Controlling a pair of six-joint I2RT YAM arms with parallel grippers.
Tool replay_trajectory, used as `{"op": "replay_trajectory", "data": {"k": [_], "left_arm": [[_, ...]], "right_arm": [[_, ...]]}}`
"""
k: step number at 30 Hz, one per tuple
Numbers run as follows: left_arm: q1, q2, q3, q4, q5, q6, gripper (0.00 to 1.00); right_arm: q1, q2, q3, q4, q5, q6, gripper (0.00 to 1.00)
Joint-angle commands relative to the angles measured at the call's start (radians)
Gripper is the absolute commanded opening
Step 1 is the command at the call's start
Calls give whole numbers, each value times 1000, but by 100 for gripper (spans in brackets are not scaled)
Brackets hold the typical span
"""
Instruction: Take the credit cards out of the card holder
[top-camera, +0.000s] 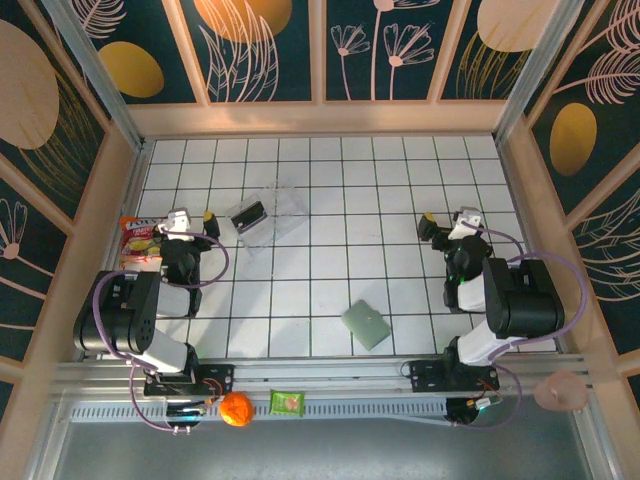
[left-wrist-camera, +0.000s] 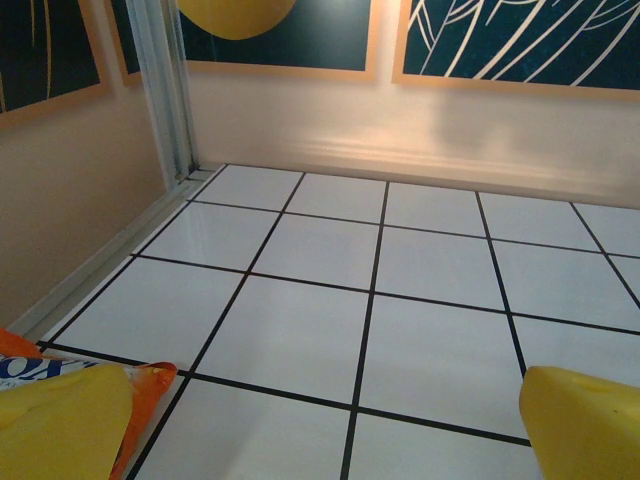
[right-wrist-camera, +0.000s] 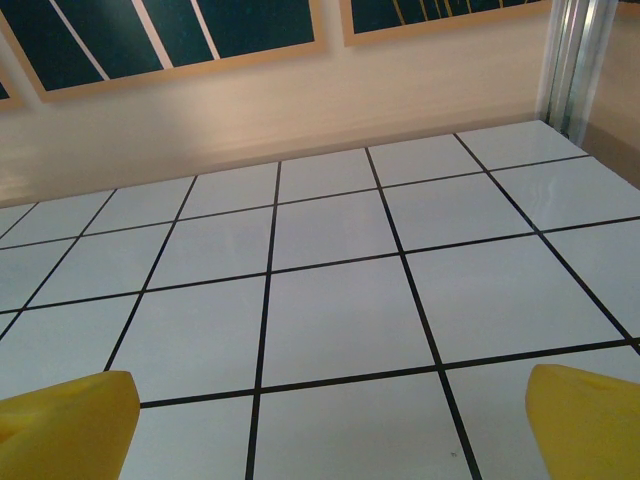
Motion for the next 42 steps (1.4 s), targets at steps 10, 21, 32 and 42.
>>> {"op": "replay_trajectory", "data": {"k": [10, 21, 32, 42], "left_arm": [[8, -1, 12, 13, 18, 7, 99], [7, -1, 16, 9, 19, 3, 99], [8, -141, 192, -406, 8, -6, 99], [8, -342, 93, -329, -206, -433, 99]], "right_arm": [[0, 1, 12, 13, 6, -18, 99], [-10, 1, 13, 10, -15, -9, 99], [-21, -70, 288, -540, -58, 4, 99], [143, -143, 409, -699, 554, 255, 99]]}}
